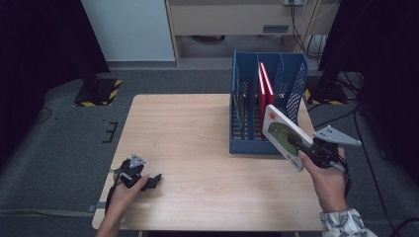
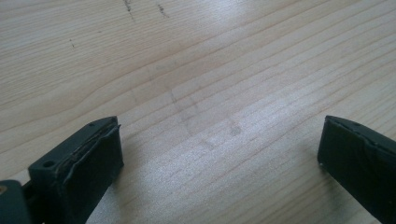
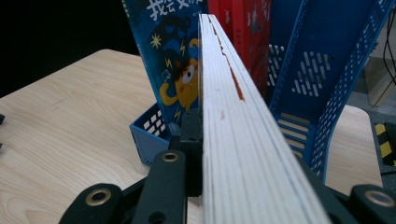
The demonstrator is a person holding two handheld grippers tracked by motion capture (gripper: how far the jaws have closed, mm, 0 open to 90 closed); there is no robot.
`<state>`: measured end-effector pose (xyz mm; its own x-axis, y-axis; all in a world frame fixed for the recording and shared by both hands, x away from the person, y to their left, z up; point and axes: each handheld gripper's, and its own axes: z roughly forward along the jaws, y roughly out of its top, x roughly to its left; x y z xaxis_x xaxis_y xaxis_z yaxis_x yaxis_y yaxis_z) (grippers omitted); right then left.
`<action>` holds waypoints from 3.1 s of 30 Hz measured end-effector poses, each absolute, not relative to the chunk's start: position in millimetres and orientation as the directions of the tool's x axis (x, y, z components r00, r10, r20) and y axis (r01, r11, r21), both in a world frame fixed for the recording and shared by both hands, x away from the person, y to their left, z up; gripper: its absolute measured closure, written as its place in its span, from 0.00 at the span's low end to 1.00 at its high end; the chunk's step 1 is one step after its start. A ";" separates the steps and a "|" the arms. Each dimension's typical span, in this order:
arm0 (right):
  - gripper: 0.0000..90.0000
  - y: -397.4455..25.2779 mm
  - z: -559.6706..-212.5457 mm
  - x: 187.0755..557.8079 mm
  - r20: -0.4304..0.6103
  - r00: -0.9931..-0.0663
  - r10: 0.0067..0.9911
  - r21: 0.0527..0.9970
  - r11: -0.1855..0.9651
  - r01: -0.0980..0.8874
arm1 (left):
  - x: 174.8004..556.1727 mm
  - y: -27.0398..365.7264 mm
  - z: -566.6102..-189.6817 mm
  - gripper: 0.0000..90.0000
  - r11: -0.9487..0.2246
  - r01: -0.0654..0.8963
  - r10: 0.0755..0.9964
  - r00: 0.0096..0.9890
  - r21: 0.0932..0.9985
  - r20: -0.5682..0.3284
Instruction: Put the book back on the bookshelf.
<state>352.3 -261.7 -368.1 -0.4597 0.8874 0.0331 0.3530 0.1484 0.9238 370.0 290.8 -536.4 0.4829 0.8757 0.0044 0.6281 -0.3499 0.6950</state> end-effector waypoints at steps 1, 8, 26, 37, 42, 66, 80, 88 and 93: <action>0.84 -262.4 -368.1 352.2 0.033 -0.456 0.889 0.924 0.146 0.353 | 370.0 290.8 -536.4 0.00 -0.350 0.628 0.876 0.483 0.695 0.004; 0.84 -269.7 -366.9 354.3 0.039 -0.431 0.901 0.925 0.131 0.358 | 370.0 290.7 -536.4 0.00 -0.350 0.628 0.875 0.484 0.695 0.005; 0.84 -282.3 -357.3 368.9 0.016 -0.361 0.932 0.926 0.122 0.356 | 370.6 289.9 -536.6 0.00 -0.348 0.627 0.875 0.484 0.697 0.002; 0.84 -279.7 -351.8 380.0 0.011 -0.340 0.940 0.931 0.114 0.348 | 370.7 289.9 -536.6 0.00 -0.349 0.626 0.875 0.485 0.697 0.002; 0.84 -279.2 -351.2 384.1 0.012 -0.326 0.945 0.931 0.109 0.349 | 370.9 289.8 -536.6 0.00 -0.350 0.626 0.874 0.486 0.697 0.002; 0.84 -280.7 -363.1 438.4 0.004 -0.223 0.975 0.917 0.085 0.389 | 371.3 289.4 -536.6 0.00 -0.350 0.626 0.874 0.487 0.697 0.001; 0.84 -277.2 -372.1 461.5 0.011 -0.175 0.984 0.916 0.060 0.396 | 371.7 289.4 -536.5 0.00 -0.353 0.626 0.872 0.489 0.696 0.003; 0.84 -277.2 -374.5 468.4 0.013 -0.154 0.988 0.916 0.050 0.397 | 371.9 289.3 -536.5 0.00 -0.354 0.625 0.872 0.490 0.696 0.003; 0.84 -277.0 -374.2 470.6 0.010 -0.148 0.989 0.918 0.049 0.393 | 371.9 289.1 -536.6 0.00 -0.352 0.625 0.872 0.489 0.697 0.002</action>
<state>470.6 -277.0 -374.2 -0.1477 0.9890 0.0103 0.3931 0.0492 0.9182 371.9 289.1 -536.6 0.4889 0.8723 0.0019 0.6251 -0.3519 0.6967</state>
